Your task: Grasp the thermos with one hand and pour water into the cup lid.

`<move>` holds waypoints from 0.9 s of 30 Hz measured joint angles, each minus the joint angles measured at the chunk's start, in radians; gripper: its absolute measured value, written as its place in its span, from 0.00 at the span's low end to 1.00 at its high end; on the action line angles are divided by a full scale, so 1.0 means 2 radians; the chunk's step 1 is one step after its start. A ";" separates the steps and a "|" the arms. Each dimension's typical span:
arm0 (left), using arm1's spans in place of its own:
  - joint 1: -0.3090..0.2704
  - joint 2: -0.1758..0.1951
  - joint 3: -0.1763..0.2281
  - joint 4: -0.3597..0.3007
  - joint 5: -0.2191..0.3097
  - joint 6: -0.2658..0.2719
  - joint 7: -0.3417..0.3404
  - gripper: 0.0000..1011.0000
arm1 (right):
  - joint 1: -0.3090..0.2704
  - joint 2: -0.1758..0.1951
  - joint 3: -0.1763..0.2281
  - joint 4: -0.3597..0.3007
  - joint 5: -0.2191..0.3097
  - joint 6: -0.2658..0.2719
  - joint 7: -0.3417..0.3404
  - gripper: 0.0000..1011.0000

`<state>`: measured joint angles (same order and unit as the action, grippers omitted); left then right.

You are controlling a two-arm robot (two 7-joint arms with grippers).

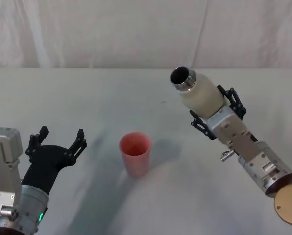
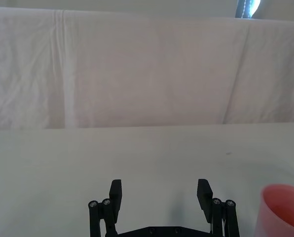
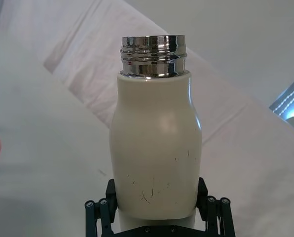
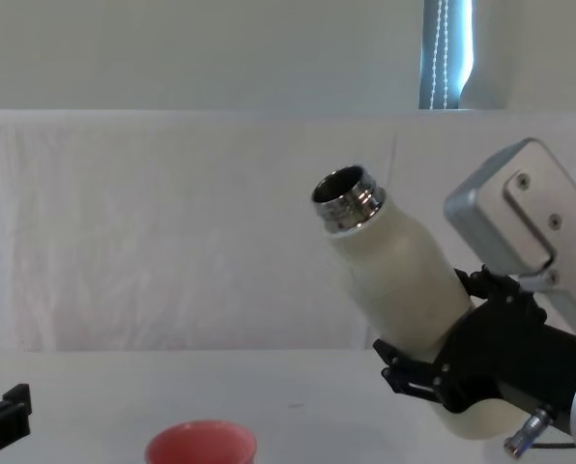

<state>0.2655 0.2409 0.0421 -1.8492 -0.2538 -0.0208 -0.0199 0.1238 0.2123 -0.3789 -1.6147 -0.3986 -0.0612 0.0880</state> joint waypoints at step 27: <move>0.000 0.000 0.000 0.000 0.000 0.000 0.000 0.99 | 0.006 0.013 -0.036 0.015 -0.134 0.000 -0.048 0.94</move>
<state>0.2655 0.2410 0.0421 -1.8492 -0.2539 -0.0208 -0.0199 0.1367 0.2386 -0.4504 -1.5850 -0.6664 -0.0611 -0.0081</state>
